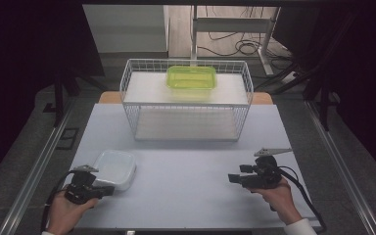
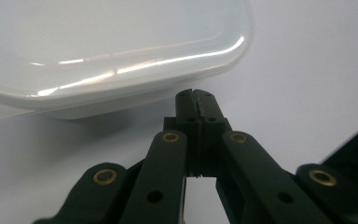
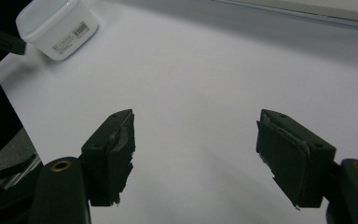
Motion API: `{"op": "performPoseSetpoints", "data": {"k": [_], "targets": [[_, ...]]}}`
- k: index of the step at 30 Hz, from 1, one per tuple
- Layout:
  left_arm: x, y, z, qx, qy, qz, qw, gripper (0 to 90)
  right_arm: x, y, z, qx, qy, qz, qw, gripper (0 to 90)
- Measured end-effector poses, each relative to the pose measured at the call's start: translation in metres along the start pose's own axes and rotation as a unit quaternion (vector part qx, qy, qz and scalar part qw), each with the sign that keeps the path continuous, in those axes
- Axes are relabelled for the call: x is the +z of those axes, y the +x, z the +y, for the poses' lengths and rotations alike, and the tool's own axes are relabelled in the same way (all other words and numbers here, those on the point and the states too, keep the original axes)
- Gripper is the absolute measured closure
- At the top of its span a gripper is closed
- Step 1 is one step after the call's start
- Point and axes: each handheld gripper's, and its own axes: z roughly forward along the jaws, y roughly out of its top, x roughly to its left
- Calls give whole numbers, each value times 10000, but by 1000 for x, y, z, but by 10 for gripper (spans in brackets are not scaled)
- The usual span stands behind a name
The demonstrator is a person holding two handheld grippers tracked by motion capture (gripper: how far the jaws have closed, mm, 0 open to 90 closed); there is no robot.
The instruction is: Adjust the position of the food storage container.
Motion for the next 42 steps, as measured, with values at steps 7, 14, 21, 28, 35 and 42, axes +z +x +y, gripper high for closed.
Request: {"op": "performPoseSetpoints", "data": {"k": [7, 14, 21, 28, 35, 42], "targets": [[-57, 30, 15, -330, -615, 175, 9974, 899, -3, -3, 1, 53, -70, -1, 10000, 278], [-55, 85, 31, -789, -454, 700, 9934, 899, -2, -4, 2, 127, -102, 53, 9999, 277], [-18, 104, 32, -900, -12, 658, 9938, 899, 0, -4, 1, 93, -4, -25, 10000, 274], [-1, 90, 39, -764, 104, 423, 9961, 899, -2, -4, 0, 99, -14, -59, 9999, 268], [8, 78, 42, -782, 126, 278, 9965, 900, -2, -4, 1, 115, -19, -41, 9999, 268], [20, 61, 44, -678, 187, 135, 9974, 899, -3, -4, 1, 131, -34, -28, 9999, 267]]}}
